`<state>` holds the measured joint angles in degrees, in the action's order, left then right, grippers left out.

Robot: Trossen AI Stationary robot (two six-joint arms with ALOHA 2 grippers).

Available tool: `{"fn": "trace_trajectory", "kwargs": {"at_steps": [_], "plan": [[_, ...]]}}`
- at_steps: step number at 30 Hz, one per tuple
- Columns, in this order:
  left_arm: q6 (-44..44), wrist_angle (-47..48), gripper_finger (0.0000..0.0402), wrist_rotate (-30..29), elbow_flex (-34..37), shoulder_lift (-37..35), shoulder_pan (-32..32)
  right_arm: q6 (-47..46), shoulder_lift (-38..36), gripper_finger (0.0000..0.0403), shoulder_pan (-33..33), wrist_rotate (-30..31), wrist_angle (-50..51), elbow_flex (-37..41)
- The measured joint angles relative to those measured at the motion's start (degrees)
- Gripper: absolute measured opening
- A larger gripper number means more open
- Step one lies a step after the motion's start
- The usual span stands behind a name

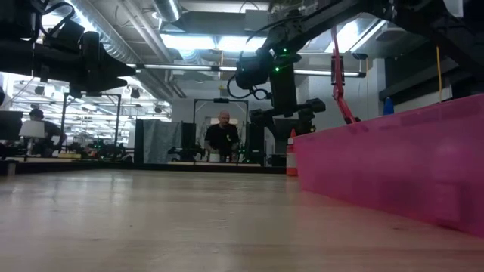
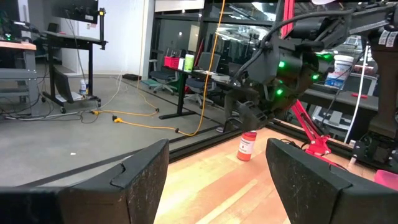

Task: Pick & Place food coloring
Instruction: Put the large orange food coloring bottle into the red bin

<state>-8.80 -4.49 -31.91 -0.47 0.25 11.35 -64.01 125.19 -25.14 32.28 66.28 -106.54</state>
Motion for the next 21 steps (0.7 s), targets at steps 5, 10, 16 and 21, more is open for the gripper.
{"fn": "trace_trajectory", "kwargs": {"at_steps": [5,10,16,21], "plan": [[0.0,0.0,0.0265,0.0,0.0,0.0,0.0,0.1,0.0,0.0291,-0.9,-0.8,-1.5,1.6],[0.0,0.0,0.0265,0.0,0.0,0.0,0.0,0.1,0.1,0.0291,-0.6,-1.5,-1.9,2.1],[0.0,0.0,0.0265,0.0,0.0,0.0,0.0,0.1,0.1,0.0256,-0.8,-1.5,-2.3,2.1],[0.0,0.0,0.0265,0.0,0.0,0.0,0.0,0.1,0.1,0.0204,-0.7,-1.5,-2.3,2.1]]}}
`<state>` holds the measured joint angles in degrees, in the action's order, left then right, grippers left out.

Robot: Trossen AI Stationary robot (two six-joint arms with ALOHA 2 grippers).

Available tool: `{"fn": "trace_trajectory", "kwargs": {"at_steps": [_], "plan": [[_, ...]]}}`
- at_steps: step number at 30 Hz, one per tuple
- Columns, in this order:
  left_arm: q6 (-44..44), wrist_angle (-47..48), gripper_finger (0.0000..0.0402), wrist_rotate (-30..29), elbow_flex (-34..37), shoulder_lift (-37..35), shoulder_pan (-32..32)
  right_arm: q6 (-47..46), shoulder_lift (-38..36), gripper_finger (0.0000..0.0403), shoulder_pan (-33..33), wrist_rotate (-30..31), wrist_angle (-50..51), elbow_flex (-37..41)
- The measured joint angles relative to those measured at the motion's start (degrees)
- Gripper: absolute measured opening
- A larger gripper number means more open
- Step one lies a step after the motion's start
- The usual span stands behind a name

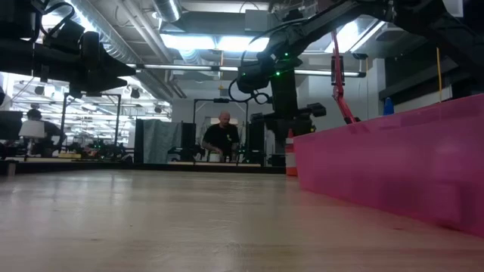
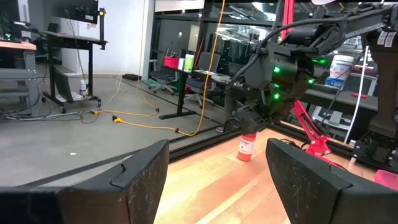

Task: Pick & Place food coloring
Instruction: Put the large orange food coloring bottle into the red bin

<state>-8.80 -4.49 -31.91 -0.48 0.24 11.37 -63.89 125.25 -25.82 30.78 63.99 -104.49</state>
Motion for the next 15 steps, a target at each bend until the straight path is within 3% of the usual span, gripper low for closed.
{"fn": "trace_trajectory", "kwargs": {"at_steps": [9,15], "plan": [[0.0,0.0,0.0265,0.0,0.0,0.0,0.0,-0.1,0.0,0.0124,0.2,2.6,0.0,0.0],[0.0,0.0,0.0265,0.0,0.0,0.0,0.0,1.2,0.0,0.0131,1.0,3.2,0.1,0.0]]}}
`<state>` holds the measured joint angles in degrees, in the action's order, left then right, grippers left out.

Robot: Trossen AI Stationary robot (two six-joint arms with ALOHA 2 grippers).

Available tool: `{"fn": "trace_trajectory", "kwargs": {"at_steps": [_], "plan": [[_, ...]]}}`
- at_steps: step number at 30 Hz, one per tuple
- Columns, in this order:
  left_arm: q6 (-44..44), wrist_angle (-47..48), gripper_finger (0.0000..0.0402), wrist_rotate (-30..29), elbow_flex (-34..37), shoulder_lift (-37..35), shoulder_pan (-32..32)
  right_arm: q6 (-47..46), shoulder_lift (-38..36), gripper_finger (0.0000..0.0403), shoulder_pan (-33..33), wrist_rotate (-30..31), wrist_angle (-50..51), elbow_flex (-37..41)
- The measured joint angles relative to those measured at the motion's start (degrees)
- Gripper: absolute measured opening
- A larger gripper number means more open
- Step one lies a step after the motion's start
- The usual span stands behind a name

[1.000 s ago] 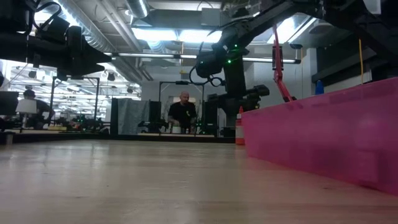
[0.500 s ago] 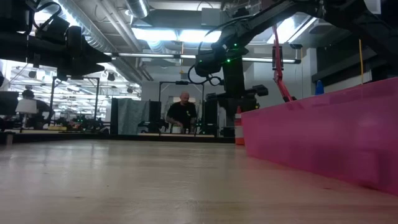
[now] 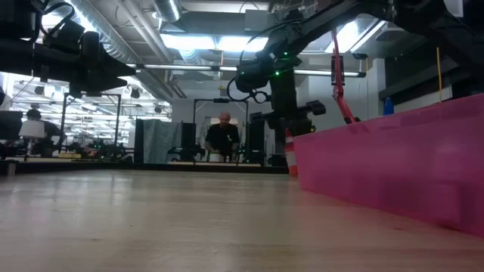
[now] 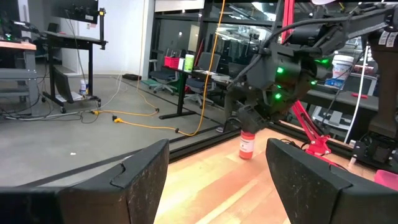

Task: Pick & Place food coloring
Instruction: Put the large orange food coloring bottle into the red bin

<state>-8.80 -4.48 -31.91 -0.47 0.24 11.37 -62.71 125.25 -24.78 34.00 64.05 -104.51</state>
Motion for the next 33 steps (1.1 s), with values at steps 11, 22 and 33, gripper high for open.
{"fn": "trace_trajectory", "kwargs": {"at_steps": [11,22,33], "plan": [[0.0,0.0,0.0265,0.0,0.0,0.0,0.0,7.8,-0.2,0.0121,6.0,-2.6,1.1,-2.9],[0.0,0.0,0.0265,0.0,0.0,0.0,0.0,20.1,-0.2,0.0131,15.7,-4.2,11.6,-17.6],[0.0,0.0,0.0265,0.0,0.0,0.0,0.0,19.2,-6.0,0.0129,29.0,-9.1,19.2,-28.1]]}}
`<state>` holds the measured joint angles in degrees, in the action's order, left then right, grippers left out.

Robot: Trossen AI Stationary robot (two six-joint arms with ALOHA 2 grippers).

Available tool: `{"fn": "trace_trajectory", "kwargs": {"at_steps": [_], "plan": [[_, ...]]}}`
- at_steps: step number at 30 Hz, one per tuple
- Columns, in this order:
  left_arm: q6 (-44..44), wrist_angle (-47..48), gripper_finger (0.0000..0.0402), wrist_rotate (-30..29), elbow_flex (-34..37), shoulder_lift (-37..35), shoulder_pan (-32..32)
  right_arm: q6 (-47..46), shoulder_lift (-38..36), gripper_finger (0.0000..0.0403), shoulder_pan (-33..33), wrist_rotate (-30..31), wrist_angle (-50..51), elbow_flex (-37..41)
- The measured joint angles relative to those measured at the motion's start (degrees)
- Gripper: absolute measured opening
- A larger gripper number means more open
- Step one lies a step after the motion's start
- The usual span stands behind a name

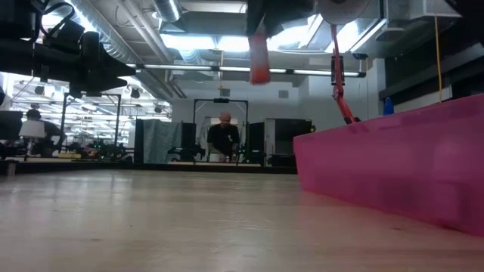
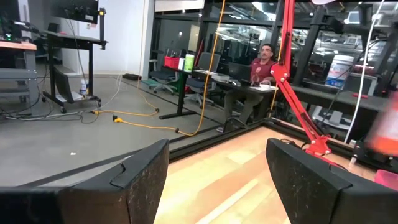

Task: Pick & Place food coloring
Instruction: Put the large orange food coloring bottle into the red bin

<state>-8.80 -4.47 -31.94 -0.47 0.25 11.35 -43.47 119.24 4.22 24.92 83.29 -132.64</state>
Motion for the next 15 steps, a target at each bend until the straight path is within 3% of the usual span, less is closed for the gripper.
{"fn": "trace_trajectory", "kwargs": {"at_steps": [7,15], "plan": [[0.0,0.0,0.0265,0.0,0.0,0.0,0.0,-6.7,-2.0,0.0123,10.3,-0.7,2.7,0.1],[0.0,0.0,0.0265,0.0,0.0,0.0,0.0,-3.1,-3.0,0.0124,22.4,-0.7,2.7,3.3]]}}
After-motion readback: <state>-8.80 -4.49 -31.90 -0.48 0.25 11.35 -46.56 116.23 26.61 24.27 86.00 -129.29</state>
